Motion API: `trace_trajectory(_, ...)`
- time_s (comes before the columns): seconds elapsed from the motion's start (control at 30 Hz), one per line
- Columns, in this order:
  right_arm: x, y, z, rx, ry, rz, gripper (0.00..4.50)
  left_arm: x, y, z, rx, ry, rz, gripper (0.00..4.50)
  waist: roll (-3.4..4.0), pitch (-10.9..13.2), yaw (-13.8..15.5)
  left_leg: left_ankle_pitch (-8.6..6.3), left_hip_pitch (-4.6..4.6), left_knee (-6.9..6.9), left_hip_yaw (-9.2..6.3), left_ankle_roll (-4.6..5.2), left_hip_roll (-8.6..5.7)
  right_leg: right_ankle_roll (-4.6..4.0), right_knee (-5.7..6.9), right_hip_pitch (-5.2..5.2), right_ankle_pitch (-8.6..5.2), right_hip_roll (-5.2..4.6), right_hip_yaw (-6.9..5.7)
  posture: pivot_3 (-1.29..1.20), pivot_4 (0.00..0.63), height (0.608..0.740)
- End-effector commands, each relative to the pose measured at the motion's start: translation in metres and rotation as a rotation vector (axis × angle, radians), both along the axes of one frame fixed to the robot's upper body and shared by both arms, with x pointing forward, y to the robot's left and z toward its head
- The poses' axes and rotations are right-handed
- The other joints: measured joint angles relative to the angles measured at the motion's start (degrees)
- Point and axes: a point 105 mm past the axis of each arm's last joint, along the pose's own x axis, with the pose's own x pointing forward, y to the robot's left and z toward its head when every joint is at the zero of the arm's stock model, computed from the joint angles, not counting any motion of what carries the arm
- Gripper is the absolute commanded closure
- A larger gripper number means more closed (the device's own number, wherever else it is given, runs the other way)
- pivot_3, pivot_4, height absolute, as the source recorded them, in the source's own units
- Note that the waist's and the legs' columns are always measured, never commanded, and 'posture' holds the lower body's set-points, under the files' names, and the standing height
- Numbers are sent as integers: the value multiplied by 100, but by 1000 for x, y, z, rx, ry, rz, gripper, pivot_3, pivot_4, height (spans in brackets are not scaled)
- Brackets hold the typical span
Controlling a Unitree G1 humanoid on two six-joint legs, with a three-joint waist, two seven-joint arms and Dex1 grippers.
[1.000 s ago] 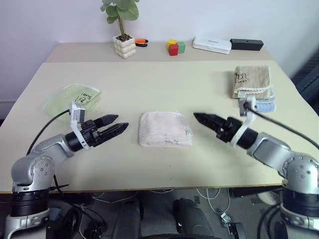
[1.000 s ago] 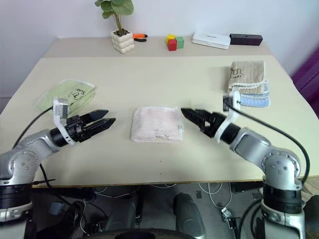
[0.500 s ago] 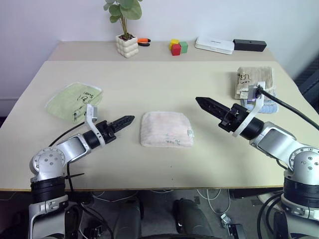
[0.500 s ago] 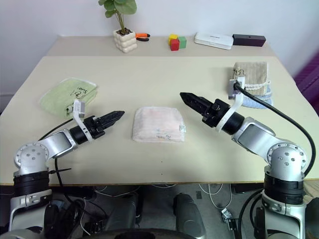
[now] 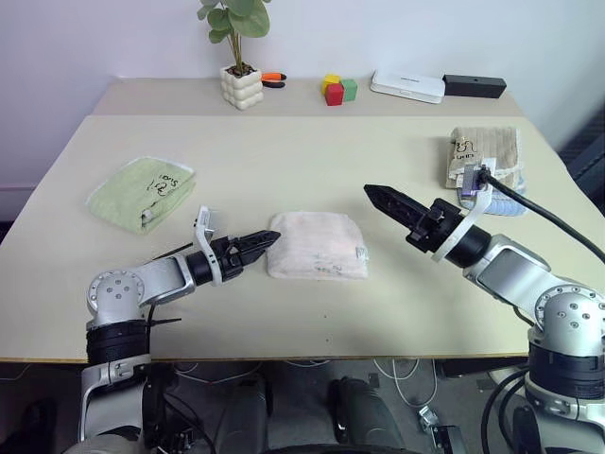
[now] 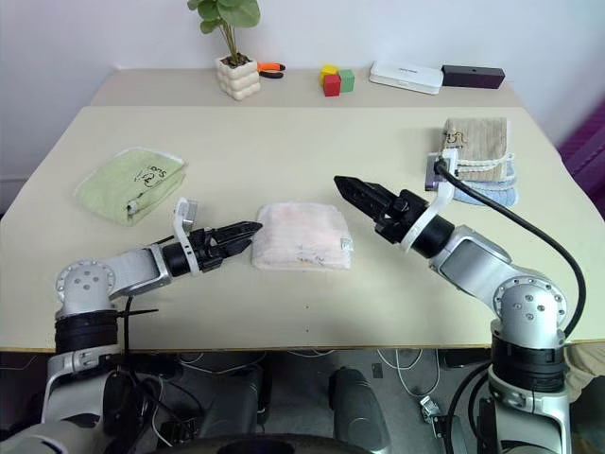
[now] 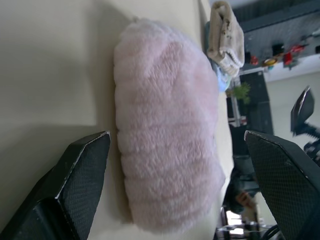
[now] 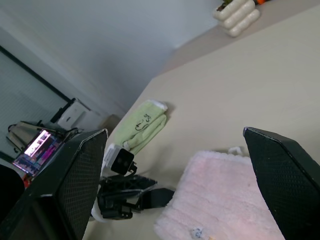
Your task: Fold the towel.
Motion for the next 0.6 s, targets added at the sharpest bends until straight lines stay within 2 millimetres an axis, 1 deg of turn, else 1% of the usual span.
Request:
trace_trajectory(0.03, -5, 4, 13, 5, -68, 10, 66, 4, -8, 2, -42, 8, -27, 95, 0, 0, 0, 0, 0, 0, 0, 0, 0, 0, 0, 0, 0, 0, 0, 0, 150, 740)
trace_trajectory(0.2, -5, 7, 14, 7, -76, 17, 66, 6, -23, 2, -56, 18, -84, 95, 0, 0, 1, 0, 0, 0, 0, 0, -1, 1, 0, 1, 0, -1, 0, 0, 150, 740)
trace_trajectory(0.5, -4, 9, 15, 14, -87, 16, 66, 18, -42, 0, -71, 26, -112, 95, 0, 0, 6, 0, 0, 0, 0, 0, -3, 0, -2, 2, 0, -2, 0, 0, 150, 740)
trace_trajectory(0.53, -4, 9, 15, 13, -88, 15, 23, 20, -45, -3, -70, 35, -111, 328, 0, 0, 11, 0, 0, 0, -1, 0, -3, 0, -2, 2, 0, -2, 0, 0, 150, 740)
trace_trajectory(0.6, -4, 9, 15, 11, -90, 13, 0, 21, -49, -4, -89, 57, -118, 996, 0, 0, 8, 0, 0, 0, -1, 0, -3, 0, -2, 2, 0, -2, 0, 0, 150, 740)
